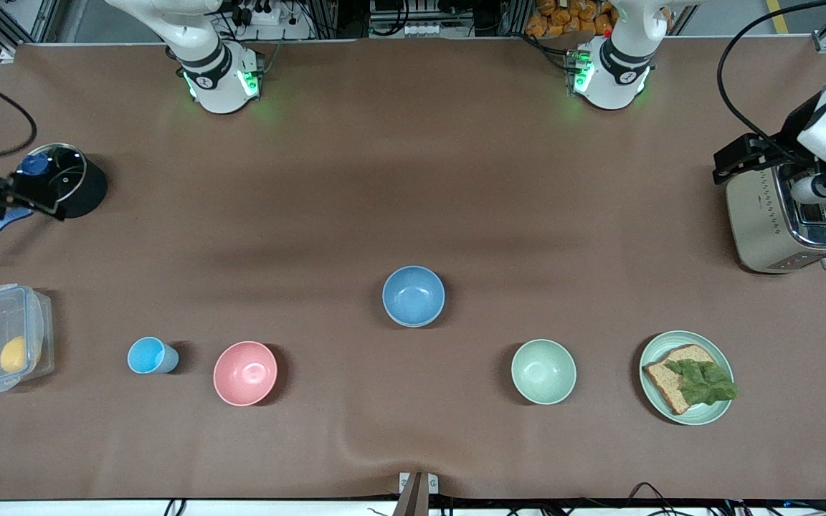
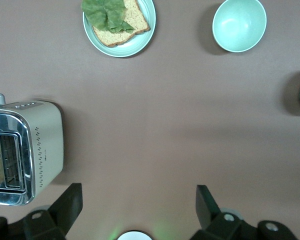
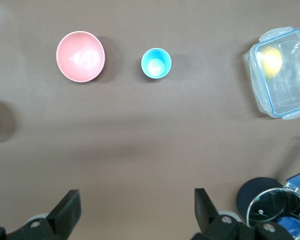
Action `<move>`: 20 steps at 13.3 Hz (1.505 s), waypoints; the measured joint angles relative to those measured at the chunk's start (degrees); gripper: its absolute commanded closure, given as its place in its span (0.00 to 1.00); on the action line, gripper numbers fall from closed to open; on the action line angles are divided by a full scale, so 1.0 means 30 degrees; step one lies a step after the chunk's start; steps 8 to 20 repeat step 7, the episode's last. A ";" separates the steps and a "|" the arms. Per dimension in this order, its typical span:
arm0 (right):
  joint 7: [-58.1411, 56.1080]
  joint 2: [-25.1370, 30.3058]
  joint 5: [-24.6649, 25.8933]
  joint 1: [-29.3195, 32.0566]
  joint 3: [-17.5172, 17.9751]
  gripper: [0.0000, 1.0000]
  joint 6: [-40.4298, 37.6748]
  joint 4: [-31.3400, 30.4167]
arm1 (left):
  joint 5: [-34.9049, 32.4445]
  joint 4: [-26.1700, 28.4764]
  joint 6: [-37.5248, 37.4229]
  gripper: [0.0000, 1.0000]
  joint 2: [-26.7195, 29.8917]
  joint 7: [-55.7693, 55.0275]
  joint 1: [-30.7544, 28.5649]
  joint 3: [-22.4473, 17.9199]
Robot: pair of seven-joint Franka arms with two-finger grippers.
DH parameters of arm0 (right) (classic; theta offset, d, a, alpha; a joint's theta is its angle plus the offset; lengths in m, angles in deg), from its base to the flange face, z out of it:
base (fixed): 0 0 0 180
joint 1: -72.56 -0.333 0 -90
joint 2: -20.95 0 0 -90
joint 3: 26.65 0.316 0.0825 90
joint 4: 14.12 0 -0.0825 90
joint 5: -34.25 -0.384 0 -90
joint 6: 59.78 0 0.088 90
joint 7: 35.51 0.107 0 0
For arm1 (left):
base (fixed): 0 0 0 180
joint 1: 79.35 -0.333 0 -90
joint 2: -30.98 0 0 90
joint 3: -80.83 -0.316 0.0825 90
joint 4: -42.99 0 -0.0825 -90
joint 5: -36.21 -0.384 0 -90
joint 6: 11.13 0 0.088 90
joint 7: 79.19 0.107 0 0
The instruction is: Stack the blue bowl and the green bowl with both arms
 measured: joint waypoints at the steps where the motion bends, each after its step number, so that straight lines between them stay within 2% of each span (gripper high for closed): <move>1: -0.0019 0.0373 0.0018 -0.0002 0.0074 0.00 -0.0138 -0.0115 | 0.0000 0.0001 0.0002 0.00 0.0000 0.0170 -0.0103 -0.0103; 7: -0.0060 0.0817 0.0170 -0.0007 0.0223 0.00 -0.1315 -0.0485 | 0.0004 -0.0099 0.0017 0.00 0.0025 0.0240 -0.0196 -0.0114; 20: -0.0060 0.0817 0.0170 -0.0007 0.0223 0.00 -0.1315 -0.0485 | 0.0004 -0.0099 0.0017 0.00 0.0025 0.0240 -0.0196 -0.0114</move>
